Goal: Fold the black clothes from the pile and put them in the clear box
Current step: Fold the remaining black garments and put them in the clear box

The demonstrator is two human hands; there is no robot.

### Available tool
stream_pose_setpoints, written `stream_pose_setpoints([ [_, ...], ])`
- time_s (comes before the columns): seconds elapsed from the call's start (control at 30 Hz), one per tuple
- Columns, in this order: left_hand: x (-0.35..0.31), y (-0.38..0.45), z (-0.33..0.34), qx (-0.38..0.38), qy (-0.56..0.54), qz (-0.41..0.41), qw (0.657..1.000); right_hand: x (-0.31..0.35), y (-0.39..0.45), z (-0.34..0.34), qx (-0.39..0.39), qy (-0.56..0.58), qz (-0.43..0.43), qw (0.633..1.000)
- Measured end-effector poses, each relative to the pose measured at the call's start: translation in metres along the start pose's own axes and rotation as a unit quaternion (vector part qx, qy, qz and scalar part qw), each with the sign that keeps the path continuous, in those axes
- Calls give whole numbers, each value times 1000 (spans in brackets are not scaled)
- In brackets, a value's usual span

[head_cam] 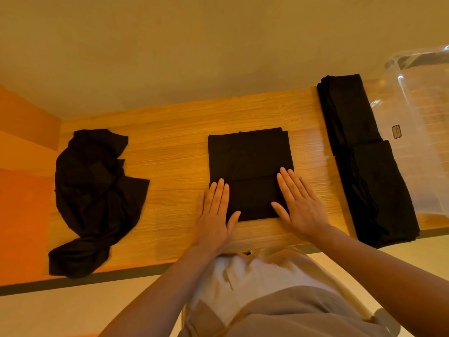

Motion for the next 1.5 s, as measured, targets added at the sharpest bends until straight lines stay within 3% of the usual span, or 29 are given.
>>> stream_pose_setpoints([
  [0.23, 10, 20, -30, -13, 0, 16, 1000, 2, 23, -21, -9, 22, -25, 999],
  [0.53, 45, 143, -90, 12, 4, 17, 1000, -23, 128, -69, 20, 35, -42, 998],
  [0.67, 44, 167, -105, 28, -11, 24, 999, -29, 153, -84, 52, -17, -43, 998],
  [0.83, 38, 184, -112, 122, 9, -45, 992, -32, 174, -90, 135, 22, 6, 991],
  [0.93, 31, 187, -116, 135, 25, -46, 989, -29, 180, -90, 176, -14, 3, 984],
  [1.1, 30, 177, -117, 86, -19, -8, 996, -30, 180, -96, 117, 35, 2, 992],
  [1.23, 38, 163, -128, -27, -87, 13, 996, -34, 164, -109, 34, 147, -6, 989],
  [1.33, 37, 146, -138, -122, -94, 74, 985, -38, 146, -120, -23, 190, -49, 980],
  [1.5, 30, 103, -137, -212, -52, 164, 962, -42, 101, -120, -95, 162, -144, 971],
])
Point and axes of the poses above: each hand's wrist, its own y-axis towards the middle knuckle, its own z-axis out of the palm, x = y × z, the point moved 4 cm from there along y, towards the middle knuckle, and after that the axes turned 1 degree about -y, right-handed, at the moved point
